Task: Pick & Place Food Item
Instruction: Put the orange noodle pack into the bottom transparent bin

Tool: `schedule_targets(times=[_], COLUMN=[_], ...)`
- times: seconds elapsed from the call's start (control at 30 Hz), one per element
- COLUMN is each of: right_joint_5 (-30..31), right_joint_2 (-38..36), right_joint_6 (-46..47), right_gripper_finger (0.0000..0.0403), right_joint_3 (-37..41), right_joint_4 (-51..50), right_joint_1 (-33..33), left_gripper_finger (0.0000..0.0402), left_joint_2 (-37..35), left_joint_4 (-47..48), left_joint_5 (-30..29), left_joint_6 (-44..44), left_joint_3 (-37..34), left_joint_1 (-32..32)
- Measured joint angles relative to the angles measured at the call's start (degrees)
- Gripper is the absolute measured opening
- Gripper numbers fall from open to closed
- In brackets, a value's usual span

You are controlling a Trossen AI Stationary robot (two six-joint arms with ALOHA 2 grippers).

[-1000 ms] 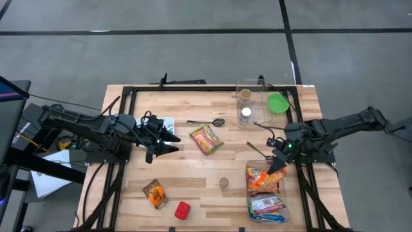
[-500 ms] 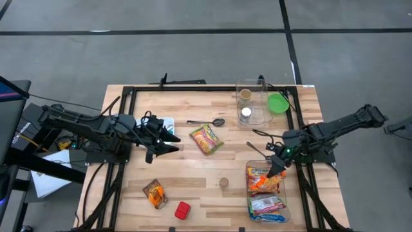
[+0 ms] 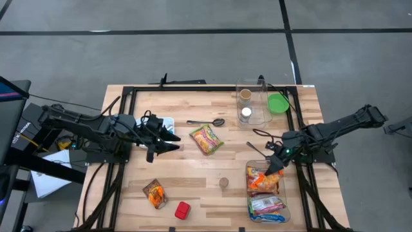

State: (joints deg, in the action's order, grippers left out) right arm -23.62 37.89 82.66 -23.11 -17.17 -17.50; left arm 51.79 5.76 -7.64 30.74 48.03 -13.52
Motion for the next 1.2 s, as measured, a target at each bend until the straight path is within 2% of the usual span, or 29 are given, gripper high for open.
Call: schedule_targets(times=[0.57, 1.1, 1.2], right_joint_5=[10.00, 8.68, 8.68], right_joint_2=[-6.78, -8.61, -8.61], right_joint_6=[-2.29, 1.39, 1.05], right_gripper_finger=[0.0000, 0.0001, 0.0015], right_joint_3=[-0.28, -0.31, -0.32], right_joint_4=[-0.45, -4.60, -5.72], right_joint_1=[0.04, 0.24, 1.35], left_gripper_finger=[0.0172, 0.0172, 0.0172], left_joint_2=[0.00, 0.00, 0.02], left_joint_4=[-0.22, -0.22, -0.21], left_joint_5=[-0.94, -1.38, -1.39], left_joint_6=[0.00, 0.22, 0.22], left_joint_3=[0.00, 0.00, 0.00], left_joint_1=[0.00, 0.00, 0.00])
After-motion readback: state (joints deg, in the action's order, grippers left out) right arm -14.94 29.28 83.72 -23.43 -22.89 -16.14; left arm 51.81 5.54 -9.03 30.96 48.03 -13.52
